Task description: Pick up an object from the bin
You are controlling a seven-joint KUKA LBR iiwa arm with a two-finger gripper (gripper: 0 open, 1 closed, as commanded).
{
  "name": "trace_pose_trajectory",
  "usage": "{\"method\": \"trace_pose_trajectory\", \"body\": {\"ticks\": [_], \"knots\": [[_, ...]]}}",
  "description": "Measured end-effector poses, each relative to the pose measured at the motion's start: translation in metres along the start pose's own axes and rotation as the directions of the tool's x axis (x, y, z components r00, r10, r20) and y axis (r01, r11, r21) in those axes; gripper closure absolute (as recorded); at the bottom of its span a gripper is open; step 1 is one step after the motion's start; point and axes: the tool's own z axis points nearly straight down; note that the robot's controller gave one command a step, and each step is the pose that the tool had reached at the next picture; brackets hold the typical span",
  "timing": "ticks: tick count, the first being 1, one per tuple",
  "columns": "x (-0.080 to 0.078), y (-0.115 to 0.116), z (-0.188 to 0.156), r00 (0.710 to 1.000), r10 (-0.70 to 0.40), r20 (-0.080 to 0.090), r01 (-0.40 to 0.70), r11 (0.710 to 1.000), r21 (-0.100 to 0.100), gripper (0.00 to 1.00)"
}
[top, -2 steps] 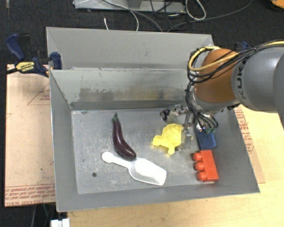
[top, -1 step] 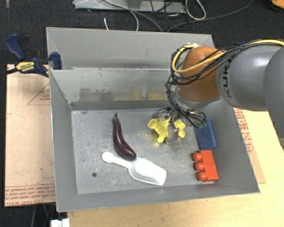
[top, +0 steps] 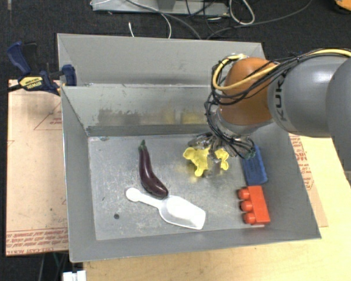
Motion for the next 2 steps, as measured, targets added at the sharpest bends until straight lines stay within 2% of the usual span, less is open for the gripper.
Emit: {"method": "trace_pose_trajectory", "body": {"ticks": [1,2], "knots": [[0.0,0.0,0.0,1.0,0.0,0.0,0.0,1.0,0.0,1.0],[0.014,0.009,-0.001,0.996,-0.085,0.005,0.085,0.996,0.003,1.0]]}}
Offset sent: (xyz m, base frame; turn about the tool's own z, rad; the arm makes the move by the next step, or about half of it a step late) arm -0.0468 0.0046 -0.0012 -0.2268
